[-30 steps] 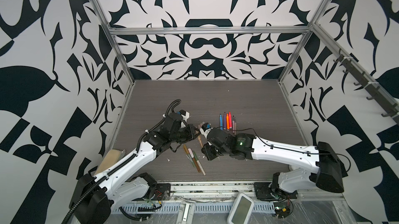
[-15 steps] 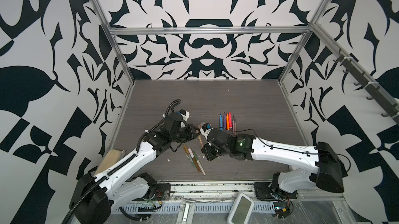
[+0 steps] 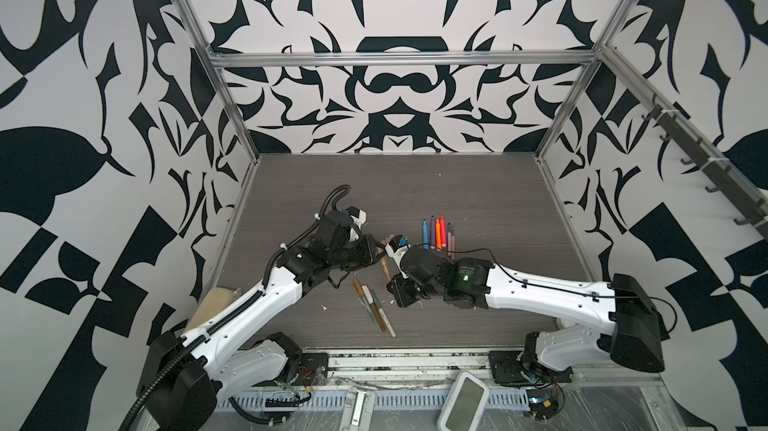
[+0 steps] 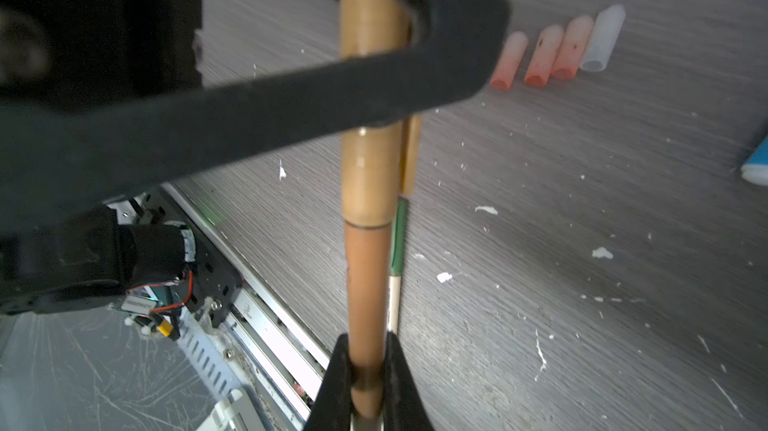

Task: Open the pen caps
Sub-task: 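Pull the tan cap off with the left gripper, drawing it away from the right gripper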

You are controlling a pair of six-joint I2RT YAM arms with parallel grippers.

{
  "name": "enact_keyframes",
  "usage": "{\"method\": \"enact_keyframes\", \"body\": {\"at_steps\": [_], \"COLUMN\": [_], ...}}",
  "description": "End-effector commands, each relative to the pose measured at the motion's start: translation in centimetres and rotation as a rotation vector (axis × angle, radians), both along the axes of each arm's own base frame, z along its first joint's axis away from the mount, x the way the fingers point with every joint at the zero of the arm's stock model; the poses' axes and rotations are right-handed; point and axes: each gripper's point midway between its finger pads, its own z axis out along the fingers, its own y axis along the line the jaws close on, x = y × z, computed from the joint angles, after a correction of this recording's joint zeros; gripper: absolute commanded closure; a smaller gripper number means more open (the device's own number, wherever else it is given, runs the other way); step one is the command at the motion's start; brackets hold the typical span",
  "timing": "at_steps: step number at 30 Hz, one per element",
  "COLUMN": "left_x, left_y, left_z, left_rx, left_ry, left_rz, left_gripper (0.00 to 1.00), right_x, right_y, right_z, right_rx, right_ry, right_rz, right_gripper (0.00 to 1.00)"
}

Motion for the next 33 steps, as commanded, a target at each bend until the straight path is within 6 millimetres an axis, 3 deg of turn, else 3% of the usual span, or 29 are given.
{"method": "enact_keyframes", "body": {"at_steps": [1, 4, 8, 11, 21, 33], "left_x": [3.6, 7.3, 12.8, 14.1, 12.4, 8.7], "left_y": [1.7, 3.7, 8.0, 8.3, 8.4, 9.7], "left_z": [2.6, 3.0, 2.9, 3.4, -0.1, -8.7], "left_rx": [0.052, 0.068, 0.041, 0.006, 0.011, 0.135], "left_ry": [-0.116, -0.139, -0.068, -0.055, 0.000, 0.172], "left_rz": [0.041, 0.091, 0.199, 0.208, 0.213, 0.187], "left_gripper": [1.00, 1.00, 1.00, 1.00, 1.00, 1.00], "right_x": [-0.9, -1.0, -1.1, -1.2, -1.5, -1.6], "right_y": [-1.2, -1.4, -2.0, -2.8, -3.2, -4.2], "right_z": [-1.0, -1.2, -1.3, -1.3, -1.8, -1.5], "right_rx": [-0.033, -0.032, -0.025, -0.025, -0.012, -0.013], "right_ry": [0.028, 0.031, 0.034, 0.031, 0.038, 0.027], "right_rz": [0.008, 0.002, -0.014, -0.027, -0.035, -0.055], "right_gripper": [1.00, 1.00, 1.00, 1.00, 1.00, 1.00]}}
